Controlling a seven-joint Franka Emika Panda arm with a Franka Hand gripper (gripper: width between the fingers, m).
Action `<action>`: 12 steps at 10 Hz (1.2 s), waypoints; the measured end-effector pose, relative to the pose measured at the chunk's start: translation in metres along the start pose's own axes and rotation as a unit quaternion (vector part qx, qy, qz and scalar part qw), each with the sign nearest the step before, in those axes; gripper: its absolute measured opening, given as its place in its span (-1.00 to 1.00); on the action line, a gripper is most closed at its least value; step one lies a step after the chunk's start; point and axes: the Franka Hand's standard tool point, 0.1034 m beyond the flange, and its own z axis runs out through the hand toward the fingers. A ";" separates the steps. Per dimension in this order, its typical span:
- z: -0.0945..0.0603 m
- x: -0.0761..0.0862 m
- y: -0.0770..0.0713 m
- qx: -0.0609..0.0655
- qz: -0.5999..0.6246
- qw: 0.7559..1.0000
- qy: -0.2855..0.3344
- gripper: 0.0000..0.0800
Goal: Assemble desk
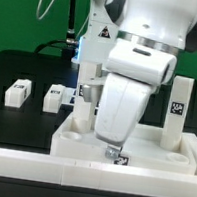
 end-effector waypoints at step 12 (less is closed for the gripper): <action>0.001 0.001 0.002 0.027 -0.016 0.999 -0.027 0.49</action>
Offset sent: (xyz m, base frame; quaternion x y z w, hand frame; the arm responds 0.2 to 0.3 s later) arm 0.0347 0.0179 0.0056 -0.0134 0.0086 0.0517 0.9985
